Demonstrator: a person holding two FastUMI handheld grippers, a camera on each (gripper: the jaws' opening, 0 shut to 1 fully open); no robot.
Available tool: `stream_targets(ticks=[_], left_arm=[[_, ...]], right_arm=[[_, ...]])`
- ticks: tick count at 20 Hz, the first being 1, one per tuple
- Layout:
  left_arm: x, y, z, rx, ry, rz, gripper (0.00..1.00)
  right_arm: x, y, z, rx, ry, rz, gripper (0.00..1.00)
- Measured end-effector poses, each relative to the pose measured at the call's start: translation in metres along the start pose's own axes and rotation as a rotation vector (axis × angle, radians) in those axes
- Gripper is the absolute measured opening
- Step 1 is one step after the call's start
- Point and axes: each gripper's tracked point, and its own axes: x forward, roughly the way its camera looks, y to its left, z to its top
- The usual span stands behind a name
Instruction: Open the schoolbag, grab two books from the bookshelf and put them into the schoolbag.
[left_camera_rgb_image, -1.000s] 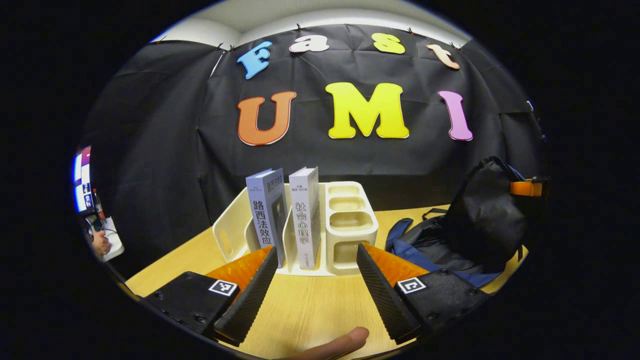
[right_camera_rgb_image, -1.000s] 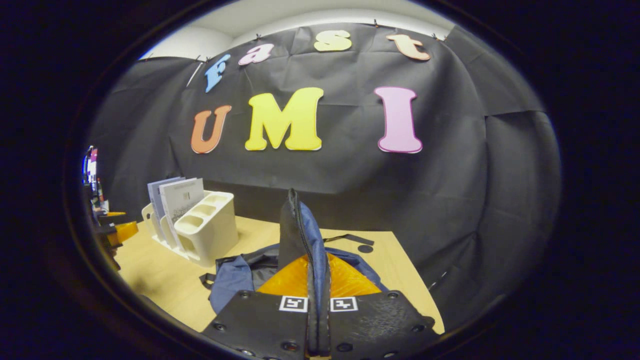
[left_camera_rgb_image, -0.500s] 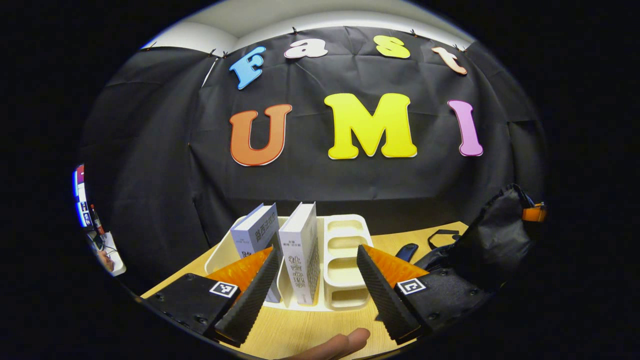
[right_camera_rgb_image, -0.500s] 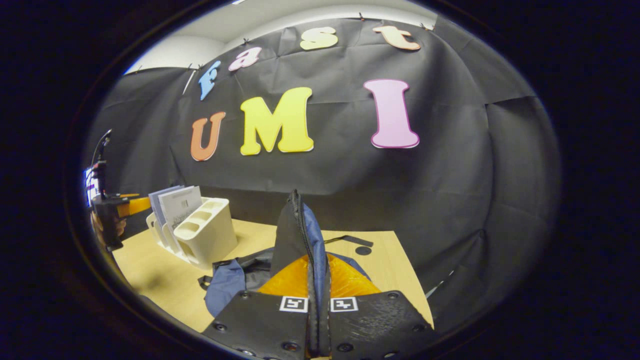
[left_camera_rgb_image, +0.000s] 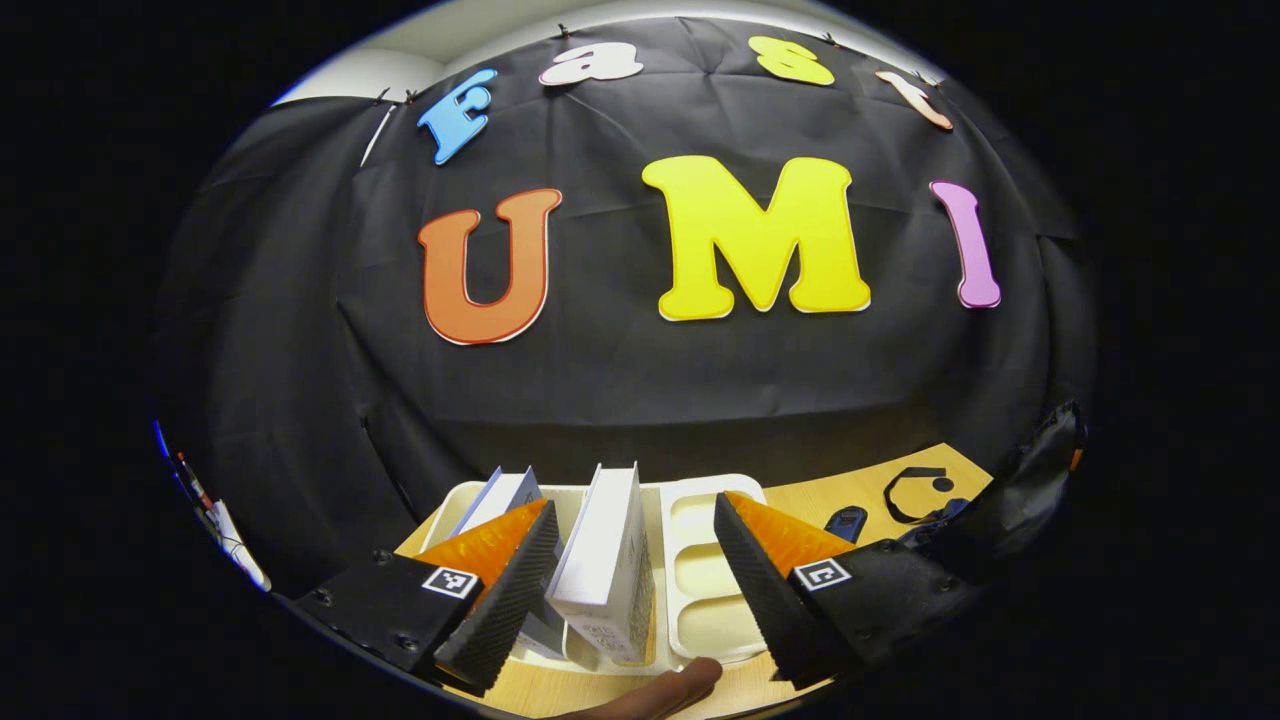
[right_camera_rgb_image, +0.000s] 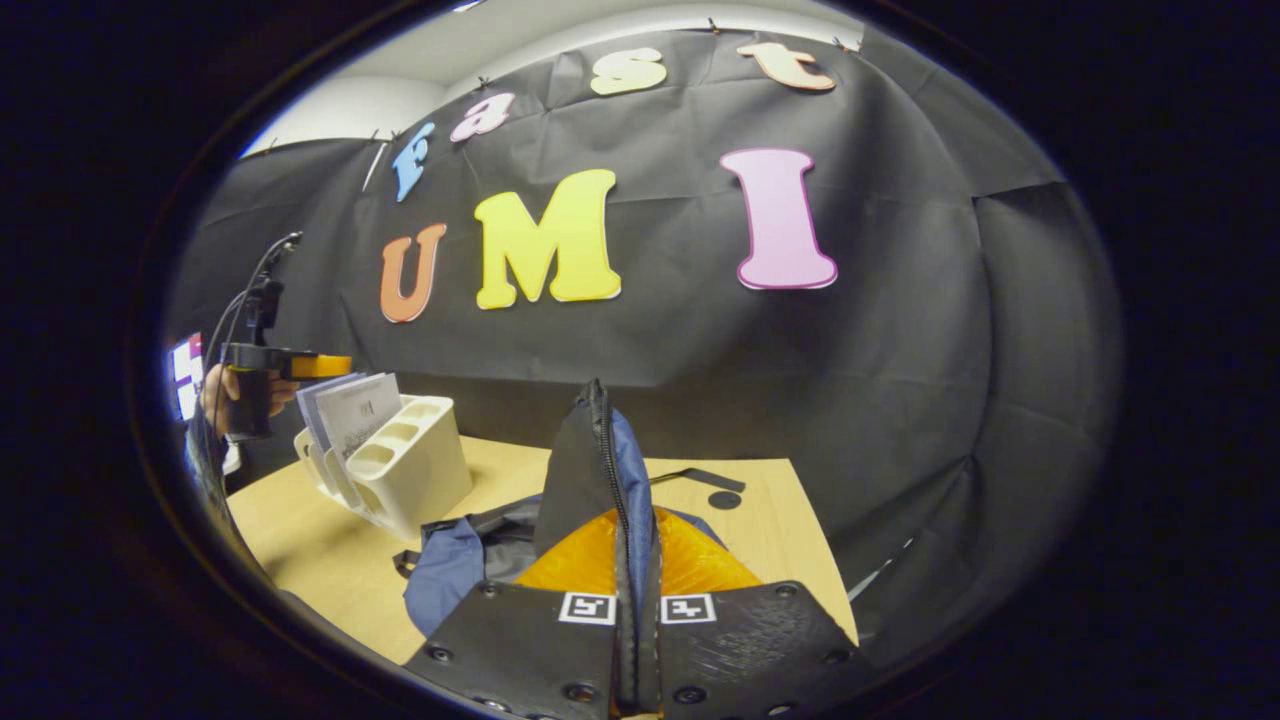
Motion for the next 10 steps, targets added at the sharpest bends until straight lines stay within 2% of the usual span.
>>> stream_targets(ticks=[2,5,8,10], left_arm=[[0.019,0.012,0.004,0.037,0.031,0.029,0.98],[0.040,0.016,-0.015,0.064,0.148,0.020,0.97],[0.057,0.034,-0.022,0.132,0.206,0.081,0.97],[0.064,0.025,-0.035,0.139,0.263,0.030,0.96]], right_arm=[[-0.001,0.003,0.000,0.025,0.002,0.019,0.01],[-0.002,-0.003,-0.003,0.037,0.000,0.019,0.02],[-0.005,-0.005,-0.006,0.064,0.003,0.027,0.02],[-0.005,-0.005,-0.008,0.072,0.006,0.030,0.02]])
